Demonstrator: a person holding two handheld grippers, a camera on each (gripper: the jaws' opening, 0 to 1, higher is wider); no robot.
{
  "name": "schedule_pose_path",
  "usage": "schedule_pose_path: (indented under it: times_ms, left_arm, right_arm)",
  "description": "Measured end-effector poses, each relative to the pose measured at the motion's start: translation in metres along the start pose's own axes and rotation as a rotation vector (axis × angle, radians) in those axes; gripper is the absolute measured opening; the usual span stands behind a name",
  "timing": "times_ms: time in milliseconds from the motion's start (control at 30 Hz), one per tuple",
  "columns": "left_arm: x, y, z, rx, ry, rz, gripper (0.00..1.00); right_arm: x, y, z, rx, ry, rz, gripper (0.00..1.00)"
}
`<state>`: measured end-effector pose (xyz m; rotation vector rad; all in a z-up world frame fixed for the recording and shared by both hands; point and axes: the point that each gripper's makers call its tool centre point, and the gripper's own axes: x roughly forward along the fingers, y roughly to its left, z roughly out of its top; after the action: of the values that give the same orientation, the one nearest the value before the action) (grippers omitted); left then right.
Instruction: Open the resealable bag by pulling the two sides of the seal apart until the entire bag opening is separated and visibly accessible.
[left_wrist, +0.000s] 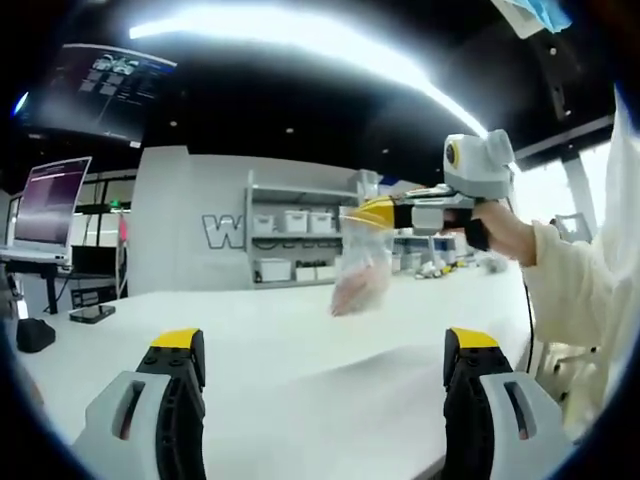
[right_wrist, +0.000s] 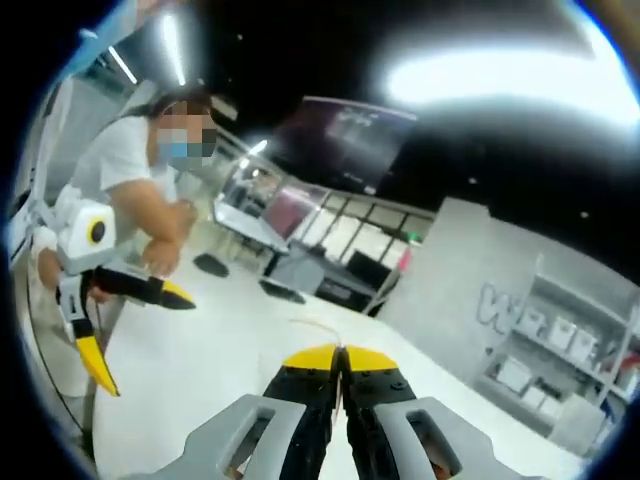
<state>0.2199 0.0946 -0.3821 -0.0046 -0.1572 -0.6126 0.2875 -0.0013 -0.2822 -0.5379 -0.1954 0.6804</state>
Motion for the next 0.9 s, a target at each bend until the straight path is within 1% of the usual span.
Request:
schedule_pose_path:
  times_ms: [333,900]
  left_arm:
    - [-0.001,0.002,0.001,0.004,0.001,0.003,0.98]
    - [-0.005,0.001,0.002,0.007,-0.003,0.007,0.98]
  right_arm:
    - [0.011,-0.004,-0.010,-0.010,0.038,0.014,0.00]
    - [0.024,-0.018,-0.027,-0.009,0.092,0.009,0.00]
